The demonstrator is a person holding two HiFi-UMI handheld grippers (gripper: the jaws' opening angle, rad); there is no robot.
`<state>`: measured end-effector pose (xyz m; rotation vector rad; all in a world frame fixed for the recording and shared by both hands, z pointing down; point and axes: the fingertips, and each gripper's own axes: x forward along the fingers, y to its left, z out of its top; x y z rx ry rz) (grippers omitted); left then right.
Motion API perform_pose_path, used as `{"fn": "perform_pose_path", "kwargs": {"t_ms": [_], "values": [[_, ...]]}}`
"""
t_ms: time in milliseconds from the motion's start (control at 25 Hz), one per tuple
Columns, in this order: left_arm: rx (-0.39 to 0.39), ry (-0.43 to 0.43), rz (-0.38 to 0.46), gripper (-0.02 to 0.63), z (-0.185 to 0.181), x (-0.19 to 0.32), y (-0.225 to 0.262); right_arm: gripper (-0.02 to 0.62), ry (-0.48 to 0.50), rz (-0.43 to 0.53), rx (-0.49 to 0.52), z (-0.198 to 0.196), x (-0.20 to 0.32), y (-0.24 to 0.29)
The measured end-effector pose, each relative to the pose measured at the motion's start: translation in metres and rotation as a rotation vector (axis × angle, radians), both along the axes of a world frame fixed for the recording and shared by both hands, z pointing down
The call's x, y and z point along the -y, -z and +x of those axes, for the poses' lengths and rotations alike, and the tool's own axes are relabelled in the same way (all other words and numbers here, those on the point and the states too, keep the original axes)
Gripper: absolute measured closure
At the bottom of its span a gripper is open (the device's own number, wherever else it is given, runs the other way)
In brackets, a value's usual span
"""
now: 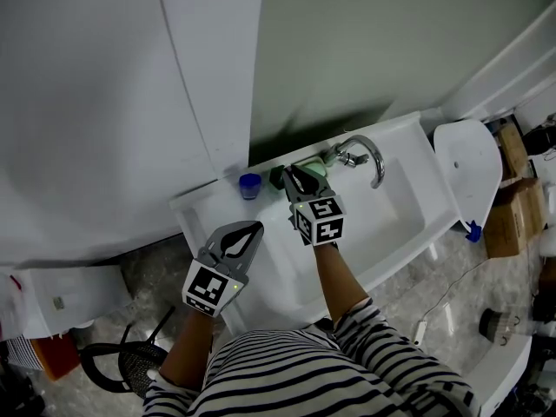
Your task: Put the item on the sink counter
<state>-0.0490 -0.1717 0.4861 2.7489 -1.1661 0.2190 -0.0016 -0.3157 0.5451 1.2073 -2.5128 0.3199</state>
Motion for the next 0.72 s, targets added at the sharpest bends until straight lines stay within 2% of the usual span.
{"fn": "perform_pose_path", "kwargs": {"t_ms": [400,720], "values": [[-0.009,0.009,0.016,0.599,-0.002,-0.01,0.008,0.54,-0.024,0.021,0.014,0.01,-0.004,0.02],[-0.022,0.005,0.042,0.6,-0.001,-0.023,0.019,0.541,-0.005,0.065,0.061,0.01,-0.032,0.048]]}}
